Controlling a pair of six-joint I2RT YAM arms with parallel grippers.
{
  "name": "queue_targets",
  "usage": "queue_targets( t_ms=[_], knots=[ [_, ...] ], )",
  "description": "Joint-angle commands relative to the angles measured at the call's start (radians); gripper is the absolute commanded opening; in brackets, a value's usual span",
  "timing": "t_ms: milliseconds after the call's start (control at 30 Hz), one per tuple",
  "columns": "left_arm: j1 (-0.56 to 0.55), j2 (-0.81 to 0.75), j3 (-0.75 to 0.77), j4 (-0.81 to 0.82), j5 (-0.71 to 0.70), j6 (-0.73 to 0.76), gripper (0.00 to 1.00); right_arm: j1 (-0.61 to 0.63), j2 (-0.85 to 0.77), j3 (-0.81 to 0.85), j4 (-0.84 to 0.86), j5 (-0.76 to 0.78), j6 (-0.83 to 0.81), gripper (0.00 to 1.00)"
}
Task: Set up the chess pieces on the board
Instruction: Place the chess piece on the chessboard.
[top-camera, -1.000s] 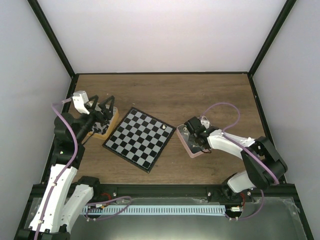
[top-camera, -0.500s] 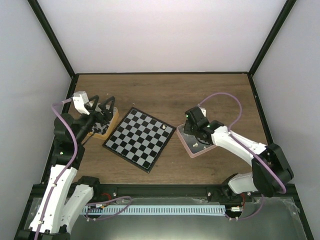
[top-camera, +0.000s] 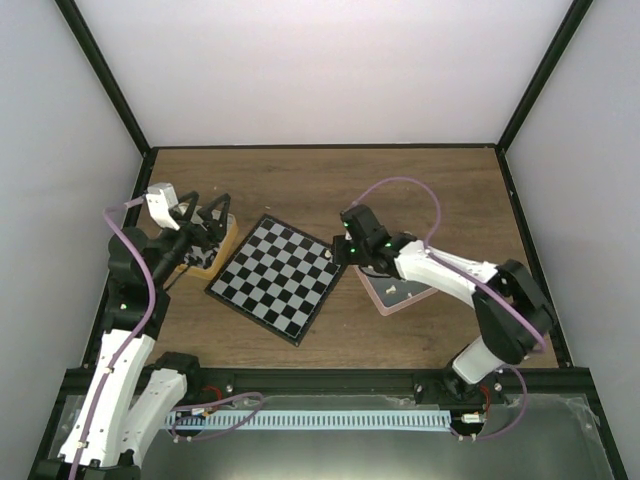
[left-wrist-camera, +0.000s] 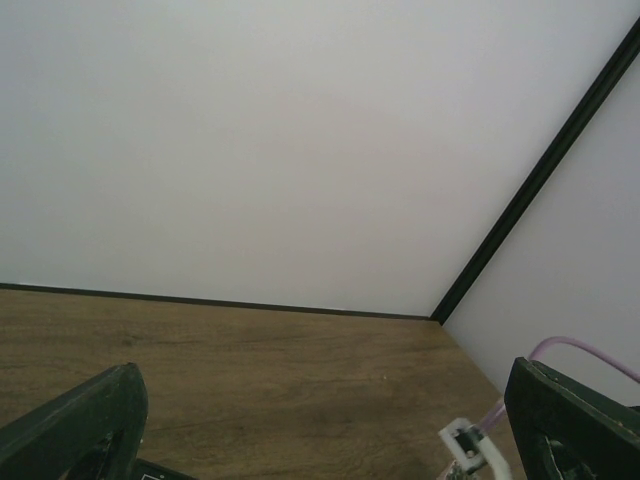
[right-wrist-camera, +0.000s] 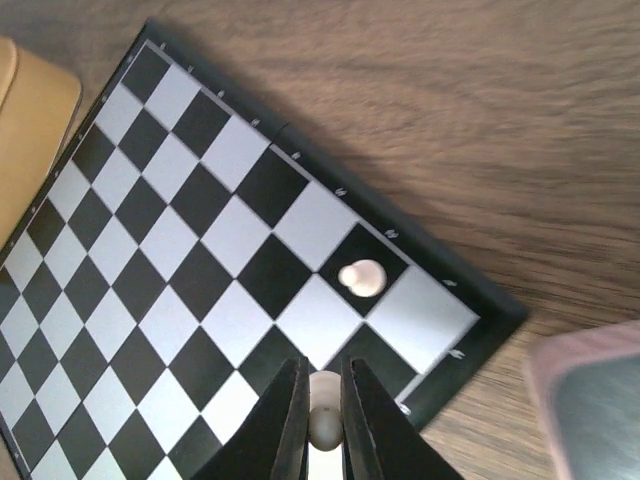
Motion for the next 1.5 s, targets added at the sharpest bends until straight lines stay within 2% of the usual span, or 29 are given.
queue_targets(
  t_ms=[0,300,533,867,1467],
  knots=[
    [0.005,-0.010,-0.009,0.031,0.010,-0.004,1.00,0.035,0.093,0.079,0.041,-0.063,-0.022,0.09],
    [0.005,-0.012,-0.005,0.018,-0.001,0.009,1.00,0.102,0.214,0.170,-0.015,0.020,-0.082,0.10],
    [0.005,-0.010,-0.006,0.021,0.002,0.007,1.00,0.156,0.312,0.265,-0.144,0.178,-0.066,0.10],
    [0.005,-0.011,-0.006,0.020,0.003,0.010,1.00,0.176,0.372,0.306,-0.197,0.258,-0.040,0.10],
    [0.005,-0.010,-0.006,0.020,0.007,0.012,1.00,0.179,0.388,0.289,-0.161,0.213,-0.050,0.13]
  ],
)
